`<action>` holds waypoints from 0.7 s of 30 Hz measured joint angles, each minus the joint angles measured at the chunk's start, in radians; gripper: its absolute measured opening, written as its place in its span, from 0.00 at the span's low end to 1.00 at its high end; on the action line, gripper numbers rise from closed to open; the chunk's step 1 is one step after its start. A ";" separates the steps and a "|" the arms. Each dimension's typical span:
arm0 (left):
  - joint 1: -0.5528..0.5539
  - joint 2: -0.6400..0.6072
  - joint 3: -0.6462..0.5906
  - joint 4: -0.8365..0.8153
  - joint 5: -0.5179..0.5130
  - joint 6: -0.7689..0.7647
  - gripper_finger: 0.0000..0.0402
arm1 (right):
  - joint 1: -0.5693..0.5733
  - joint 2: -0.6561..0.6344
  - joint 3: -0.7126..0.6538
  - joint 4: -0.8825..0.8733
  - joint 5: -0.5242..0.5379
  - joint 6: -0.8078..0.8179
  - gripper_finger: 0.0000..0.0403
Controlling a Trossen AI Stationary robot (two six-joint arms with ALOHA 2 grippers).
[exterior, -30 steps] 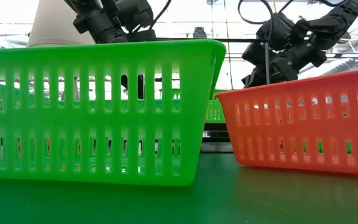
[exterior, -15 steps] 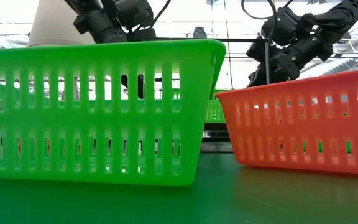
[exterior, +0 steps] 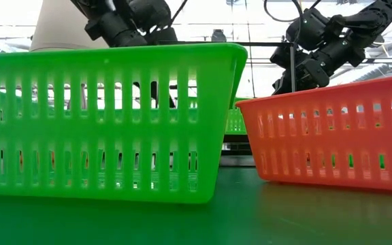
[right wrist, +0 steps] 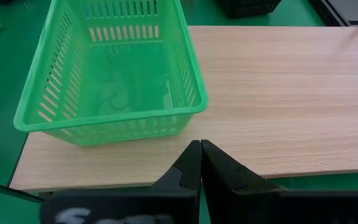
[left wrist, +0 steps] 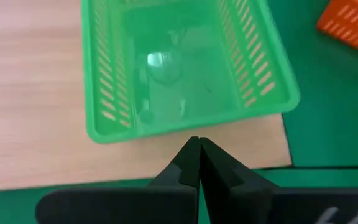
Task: Stack baskets on shelf by color
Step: Put the top left green bin on the shelf
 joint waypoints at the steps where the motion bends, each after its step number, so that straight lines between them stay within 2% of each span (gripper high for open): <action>1: 0.000 0.000 0.000 -0.002 -0.006 0.003 0.01 | 0.000 0.000 0.000 0.000 0.000 0.000 0.00; 16: 0.039 0.008 0.000 0.037 -0.092 0.004 0.03 | 0.000 0.000 0.000 0.001 -0.006 0.000 0.00; 21: 0.045 0.008 0.000 0.037 -0.132 0.000 0.02 | 0.000 0.000 0.000 0.000 -0.056 0.000 0.00</action>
